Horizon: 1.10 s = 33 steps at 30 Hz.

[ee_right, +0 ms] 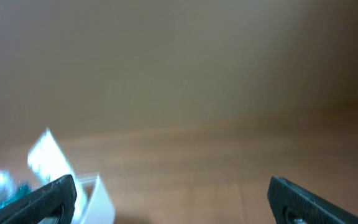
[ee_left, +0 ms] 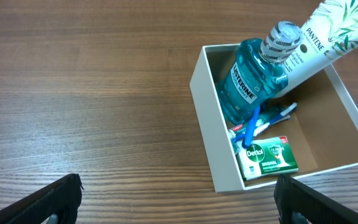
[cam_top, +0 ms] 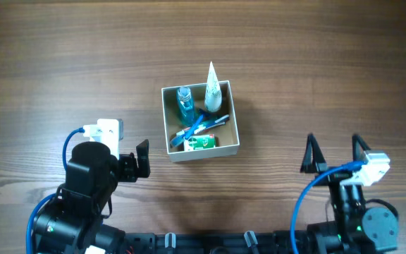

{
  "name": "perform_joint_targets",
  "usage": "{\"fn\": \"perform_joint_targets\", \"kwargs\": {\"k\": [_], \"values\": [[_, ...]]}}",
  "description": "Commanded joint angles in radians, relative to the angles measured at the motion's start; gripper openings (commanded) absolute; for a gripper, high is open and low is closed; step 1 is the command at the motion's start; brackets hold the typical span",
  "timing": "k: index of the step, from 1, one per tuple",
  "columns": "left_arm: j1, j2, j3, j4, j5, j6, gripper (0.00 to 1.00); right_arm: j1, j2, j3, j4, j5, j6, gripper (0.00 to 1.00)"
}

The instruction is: Pack container

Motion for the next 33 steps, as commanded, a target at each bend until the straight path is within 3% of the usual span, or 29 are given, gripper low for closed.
{"fn": "perform_joint_targets", "kwargs": {"k": [1, 6, 13, 33], "values": [[-0.005, -0.001, -0.003, 0.003, 0.005, 0.013, 1.00, -0.003, -0.013, -0.169, 0.248, 0.024, -0.014, 1.00], [-0.005, -0.001, -0.003, 0.003, 0.005, 0.013, 1.00, -0.005, -0.013, -0.331, 0.517, 0.024, -0.014, 1.00], [-0.005, -0.001, -0.003, 0.003, 0.005, 0.013, 1.00, -0.038, -0.016, -0.341, 0.307, 0.027, -0.007, 1.00], [-0.005, -0.001, -0.003, 0.003, 0.005, 0.013, 1.00, -0.038, -0.010, -0.341, 0.307, -0.026, -0.011, 1.00]]}}
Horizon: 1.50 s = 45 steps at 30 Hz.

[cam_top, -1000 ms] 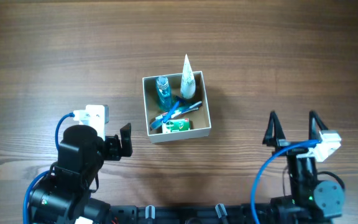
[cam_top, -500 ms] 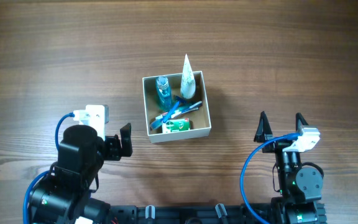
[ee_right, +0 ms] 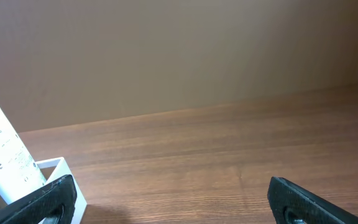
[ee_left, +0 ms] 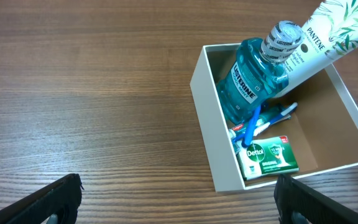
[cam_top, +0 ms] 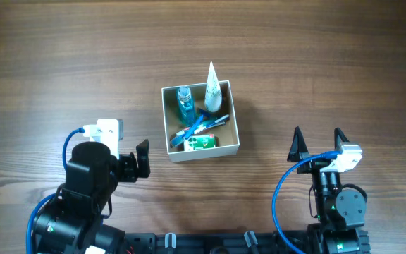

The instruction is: Pack container

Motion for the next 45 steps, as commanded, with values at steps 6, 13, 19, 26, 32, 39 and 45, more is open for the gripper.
{"fn": "perform_joint_targets", "kwargs": {"k": [6, 13, 19, 26, 32, 39, 45], "values": [[-0.005, -0.001, -0.003, 0.003, 0.005, 0.013, 1.00, -0.004, -0.008, -0.001, 0.003, -0.019, -0.003, 1.00], [-0.005, -0.001, -0.003, 0.003, 0.005, 0.013, 1.00, -0.004, -0.008, -0.001, 0.003, -0.019, -0.003, 1.00], [-0.004, -0.002, -0.003, 0.003, 0.005, 0.013, 1.00, -0.004, -0.008, -0.001, 0.003, -0.019, -0.003, 1.00], [0.104, -0.113, -0.038, -0.071, 0.028, 0.014, 1.00, -0.004, -0.008, -0.001, 0.003, -0.019, -0.003, 1.00], [0.279, -0.283, -0.190, -0.016, 0.134, 0.013, 1.00, -0.004, -0.008, -0.001, 0.003, -0.019, -0.003, 1.00], [0.336, -0.459, -0.435, 0.228, 0.129, 0.022, 1.00, -0.004, -0.008, -0.001, 0.003, -0.019, -0.003, 1.00], [0.336, -0.569, -0.632, 0.597, 0.122, 0.021, 1.00, -0.004, -0.008, -0.001, 0.003, -0.019, -0.003, 1.00]]}}
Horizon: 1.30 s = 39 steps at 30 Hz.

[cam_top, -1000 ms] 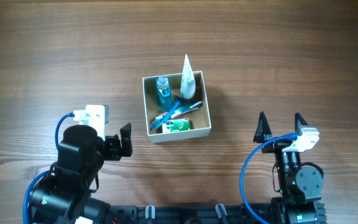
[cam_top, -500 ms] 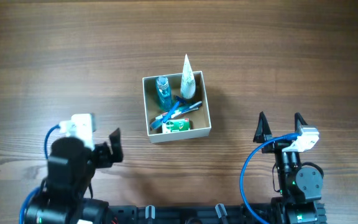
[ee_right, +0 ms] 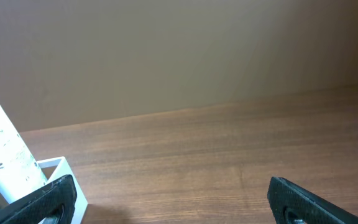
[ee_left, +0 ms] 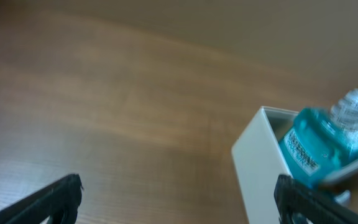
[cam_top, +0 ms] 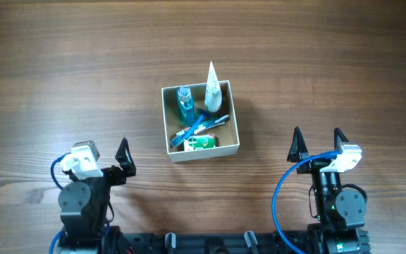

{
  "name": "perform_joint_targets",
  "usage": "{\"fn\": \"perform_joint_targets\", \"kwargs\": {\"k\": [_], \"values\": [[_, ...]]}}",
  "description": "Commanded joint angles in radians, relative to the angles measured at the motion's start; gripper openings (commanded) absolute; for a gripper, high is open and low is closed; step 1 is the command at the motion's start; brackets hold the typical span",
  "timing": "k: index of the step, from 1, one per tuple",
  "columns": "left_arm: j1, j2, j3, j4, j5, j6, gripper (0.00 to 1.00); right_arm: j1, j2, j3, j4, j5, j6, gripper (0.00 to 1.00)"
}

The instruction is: Pack container

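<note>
A white box [cam_top: 235,125] stands mid-table. It holds a blue mouthwash bottle [cam_top: 184,101], a white tube [cam_top: 212,88] leaning out at the back, a blue toothbrush [cam_top: 199,125] and a green soap box [cam_top: 201,142]. My left gripper [cam_top: 103,152] sits low at the front left, open and empty, well short of the box. Its blurred wrist view shows the box wall [ee_left: 260,158] and the bottle [ee_left: 319,143] past the open gripper [ee_left: 179,205]. My right gripper [cam_top: 318,141] is open and empty at the front right; the tube [ee_right: 5,149] shows in its wrist view.
Bare wooden table [cam_top: 62,63] lies all around the box. Both arm bases and blue cables [cam_top: 287,187] sit along the front edge. A brown wall [ee_right: 179,50] rises behind the table in the right wrist view.
My left arm has drawn back from beside the box's left wall to the front left edge. Its camera now looks level across the table instead of down into the box. The right arm is unchanged.
At first my left gripper stood open just left of the packed box, and my right gripper was open farther right, its view blurred. Then the right gripper stood at the front right, slightly nearer the middle. Now the left has pulled back too; the box contents stayed the same.
</note>
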Motion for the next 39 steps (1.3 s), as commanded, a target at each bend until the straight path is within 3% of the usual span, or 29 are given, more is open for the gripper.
{"fn": "perform_joint_targets", "kwargs": {"k": [1, 6, 9, 12, 39], "values": [[0.008, -0.072, -0.116, 0.200, 0.019, 0.019, 1.00, -0.004, -0.008, -0.001, 0.003, -0.015, -0.003, 1.00], [0.009, -0.118, -0.209, 0.434, 0.012, 0.061, 1.00, -0.004, -0.008, -0.001, 0.003, -0.015, -0.003, 1.00], [0.009, -0.117, -0.209, 0.393, 0.014, 0.128, 1.00, -0.004, -0.008, -0.001, 0.003, -0.015, -0.003, 1.00], [0.009, -0.118, -0.209, 0.288, 0.016, 0.119, 1.00, -0.004, -0.008, -0.001, 0.003, -0.015, -0.003, 1.00], [0.009, -0.117, -0.208, 0.292, 0.045, 0.097, 1.00, -0.004, -0.008, -0.001, 0.003, -0.015, -0.003, 1.00]]}}
